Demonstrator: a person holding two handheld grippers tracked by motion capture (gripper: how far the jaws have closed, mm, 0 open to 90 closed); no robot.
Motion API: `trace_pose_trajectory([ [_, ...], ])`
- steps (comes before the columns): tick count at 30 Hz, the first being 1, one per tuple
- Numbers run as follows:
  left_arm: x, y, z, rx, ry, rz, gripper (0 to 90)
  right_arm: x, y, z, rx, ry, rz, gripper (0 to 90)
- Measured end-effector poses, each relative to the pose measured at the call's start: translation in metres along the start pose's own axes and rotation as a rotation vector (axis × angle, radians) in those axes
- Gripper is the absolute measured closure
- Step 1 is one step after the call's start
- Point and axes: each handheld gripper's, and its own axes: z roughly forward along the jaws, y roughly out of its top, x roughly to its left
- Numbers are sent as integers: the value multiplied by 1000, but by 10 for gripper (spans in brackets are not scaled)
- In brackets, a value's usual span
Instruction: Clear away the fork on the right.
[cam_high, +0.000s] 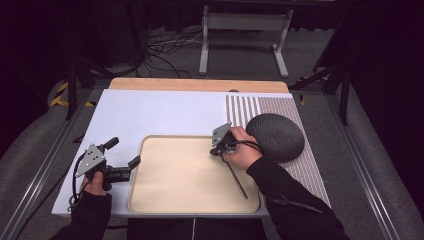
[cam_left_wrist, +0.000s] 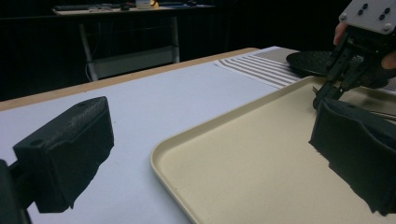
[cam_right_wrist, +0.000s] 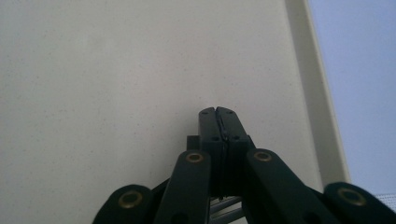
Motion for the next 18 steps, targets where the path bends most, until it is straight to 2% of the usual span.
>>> trace_pose_trajectory([
  [8,0,0,0,1,-1,-1,2,0,0,-2,22,-11,-6,897],
  [18,0,0,0,0,0,-3,2,-5,-8,-9,76,-54,-6,897],
])
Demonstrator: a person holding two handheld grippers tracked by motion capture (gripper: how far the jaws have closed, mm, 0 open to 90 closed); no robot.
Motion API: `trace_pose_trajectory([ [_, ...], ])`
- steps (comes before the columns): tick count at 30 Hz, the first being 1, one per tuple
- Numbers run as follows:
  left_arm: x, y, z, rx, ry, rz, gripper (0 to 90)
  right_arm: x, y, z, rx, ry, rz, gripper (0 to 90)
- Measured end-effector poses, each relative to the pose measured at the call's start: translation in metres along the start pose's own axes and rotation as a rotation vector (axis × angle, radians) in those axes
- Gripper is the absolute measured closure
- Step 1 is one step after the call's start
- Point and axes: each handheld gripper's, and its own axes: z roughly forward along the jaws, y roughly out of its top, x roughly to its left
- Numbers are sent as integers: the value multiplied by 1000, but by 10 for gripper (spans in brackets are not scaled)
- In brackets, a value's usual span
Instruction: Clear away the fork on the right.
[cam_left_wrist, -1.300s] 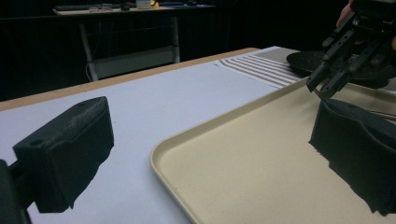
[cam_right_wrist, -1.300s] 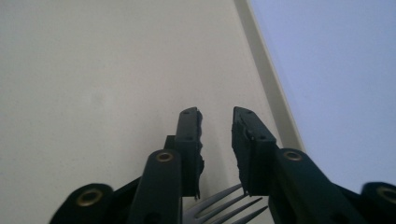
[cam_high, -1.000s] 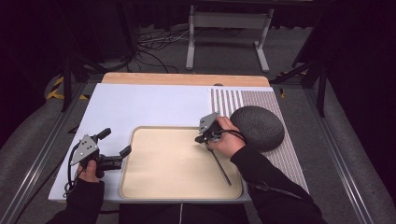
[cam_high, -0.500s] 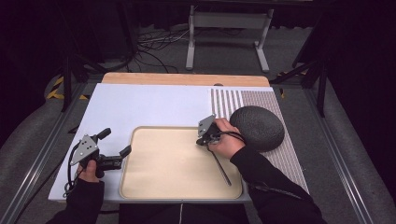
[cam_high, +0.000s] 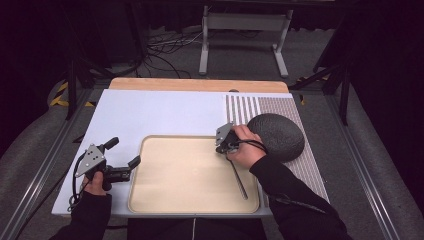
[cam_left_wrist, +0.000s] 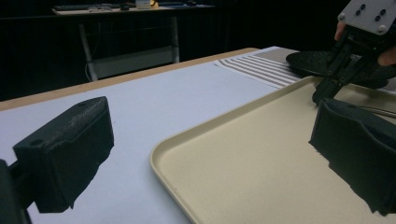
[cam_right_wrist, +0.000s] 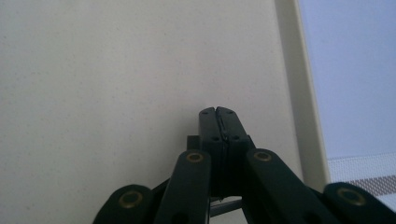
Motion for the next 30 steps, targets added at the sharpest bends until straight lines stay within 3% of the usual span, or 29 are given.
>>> trace_pose_trajectory([
  [12,0,0,0,2,-2,1,2,-7,-15,-7,49,-36,26,897],
  [30,0,0,0,6,-4,-3,2,-14,-28,-13,67,-51,57,897],
])
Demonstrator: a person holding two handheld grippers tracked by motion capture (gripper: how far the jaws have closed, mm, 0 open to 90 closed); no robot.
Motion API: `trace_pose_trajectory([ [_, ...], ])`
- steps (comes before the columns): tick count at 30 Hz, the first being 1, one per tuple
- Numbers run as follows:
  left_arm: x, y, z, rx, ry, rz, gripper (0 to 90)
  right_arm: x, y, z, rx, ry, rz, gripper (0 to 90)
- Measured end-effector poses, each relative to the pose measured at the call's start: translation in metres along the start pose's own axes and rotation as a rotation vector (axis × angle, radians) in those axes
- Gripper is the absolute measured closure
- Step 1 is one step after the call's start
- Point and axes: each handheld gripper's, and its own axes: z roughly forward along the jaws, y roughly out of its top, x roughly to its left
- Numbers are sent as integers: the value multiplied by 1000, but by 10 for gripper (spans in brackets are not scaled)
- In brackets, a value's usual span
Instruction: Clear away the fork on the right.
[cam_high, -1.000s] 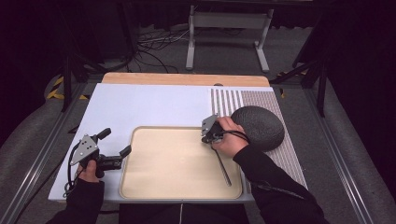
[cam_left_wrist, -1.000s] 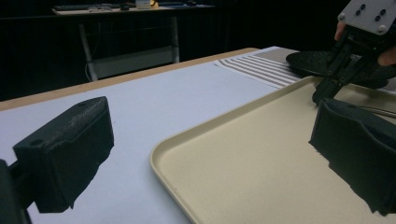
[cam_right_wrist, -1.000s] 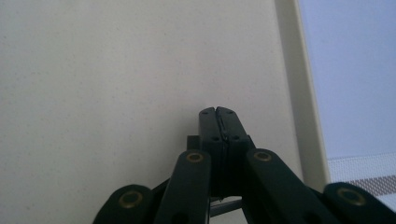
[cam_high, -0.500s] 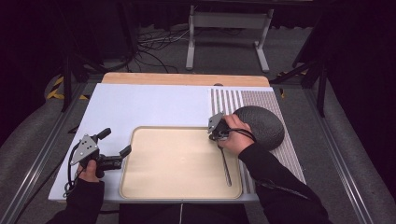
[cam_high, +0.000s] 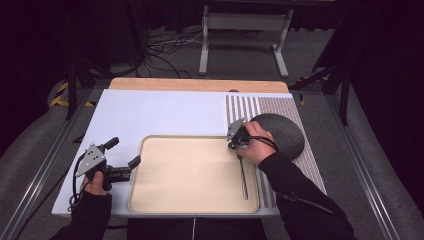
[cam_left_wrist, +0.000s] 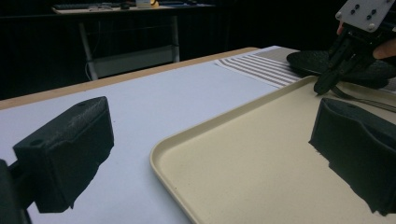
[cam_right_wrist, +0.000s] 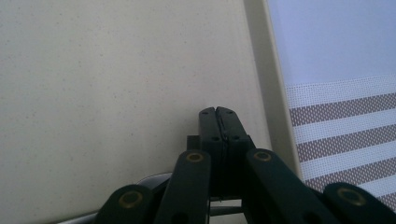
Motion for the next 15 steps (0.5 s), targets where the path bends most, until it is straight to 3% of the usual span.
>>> trace_pose_trajectory([
  [8,0,0,1,-7,5,0,2,-2,-3,-2,0,-3,10,896],
  [15,0,0,0,0,1,1,2,-3,-1,-11,-56,-17,37,859],
])
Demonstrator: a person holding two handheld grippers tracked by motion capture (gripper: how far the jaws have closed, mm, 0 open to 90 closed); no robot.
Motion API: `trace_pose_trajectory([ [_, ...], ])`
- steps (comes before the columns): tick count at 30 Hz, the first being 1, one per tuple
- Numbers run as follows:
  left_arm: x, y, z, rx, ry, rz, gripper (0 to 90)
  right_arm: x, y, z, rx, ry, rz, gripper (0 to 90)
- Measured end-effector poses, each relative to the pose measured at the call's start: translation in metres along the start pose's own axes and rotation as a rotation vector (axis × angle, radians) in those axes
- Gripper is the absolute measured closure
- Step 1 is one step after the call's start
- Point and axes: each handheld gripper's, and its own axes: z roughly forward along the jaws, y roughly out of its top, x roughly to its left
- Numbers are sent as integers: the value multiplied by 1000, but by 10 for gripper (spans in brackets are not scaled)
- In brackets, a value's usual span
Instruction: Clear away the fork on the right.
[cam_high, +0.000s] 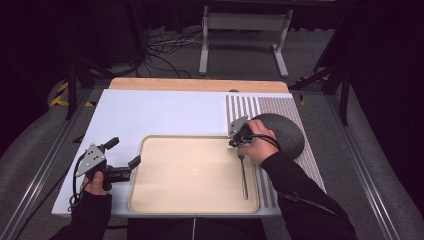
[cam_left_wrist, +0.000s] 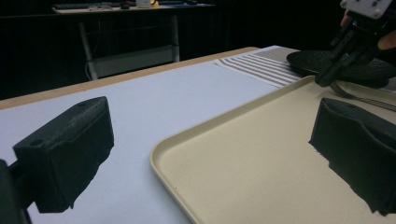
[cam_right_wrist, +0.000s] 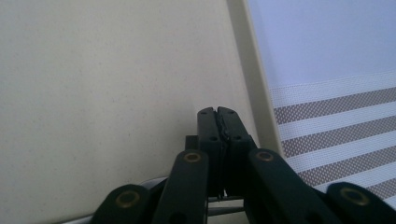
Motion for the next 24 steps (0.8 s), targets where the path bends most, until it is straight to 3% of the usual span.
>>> trace_pose_trajectory([
  [3,0,0,0,-4,0,-1,2,1,4,-10,-43,-6,56,735],
  [8,0,0,0,-4,2,-2,2,5,9,-22,-187,-20,164,384],
  [11,0,0,0,-6,3,-2,2,6,11,-31,-227,-31,167,280],
  [16,0,0,0,-4,2,-3,2,8,9,-47,-293,-62,190,188],
  [24,0,0,0,-7,5,-4,2,11,0,-62,-372,-82,224,147],
])
